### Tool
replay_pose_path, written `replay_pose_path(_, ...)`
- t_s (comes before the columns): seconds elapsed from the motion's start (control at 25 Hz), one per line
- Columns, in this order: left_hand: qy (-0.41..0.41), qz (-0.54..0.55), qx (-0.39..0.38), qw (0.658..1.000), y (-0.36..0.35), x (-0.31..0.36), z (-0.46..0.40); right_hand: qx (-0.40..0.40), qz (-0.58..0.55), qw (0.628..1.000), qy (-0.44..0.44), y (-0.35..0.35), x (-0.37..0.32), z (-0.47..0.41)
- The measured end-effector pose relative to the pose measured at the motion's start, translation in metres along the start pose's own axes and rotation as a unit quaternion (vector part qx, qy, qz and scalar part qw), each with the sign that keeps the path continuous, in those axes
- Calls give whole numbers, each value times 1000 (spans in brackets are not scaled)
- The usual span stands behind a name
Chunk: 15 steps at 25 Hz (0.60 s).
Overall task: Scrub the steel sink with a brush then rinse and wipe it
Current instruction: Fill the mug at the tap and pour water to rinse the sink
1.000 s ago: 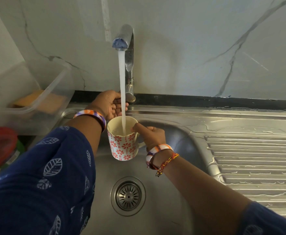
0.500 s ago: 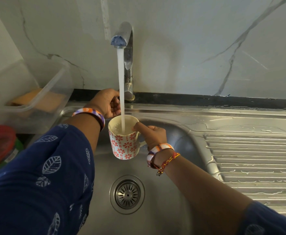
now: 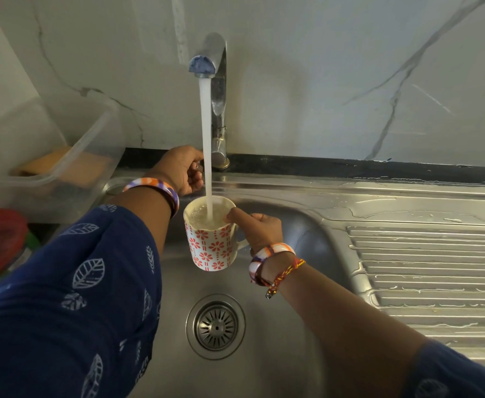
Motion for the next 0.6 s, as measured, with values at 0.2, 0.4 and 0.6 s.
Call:
replay_pose_path(0.2,-5,-6,13,1000,1,0,2,-14,0,1000,0,-2,0,0)
replay_pose_path(0.4,-41,-82,34,995,5,15,1,0,17,1000,12,-1,2,-4)
replay_pose_path(0.6,-306,-447,112,833,-27,80,24,12,19,1000,7,-3,3,-2)
Point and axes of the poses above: each hand's wrist, its own z-axis away from the middle knuckle, its own y-axis out of the back of the hand, x = y × z, the point moved 9 cm from there along -z, towards the middle knuckle, and after that the axes turned 1 degree about -x, right-handed, at the moved point
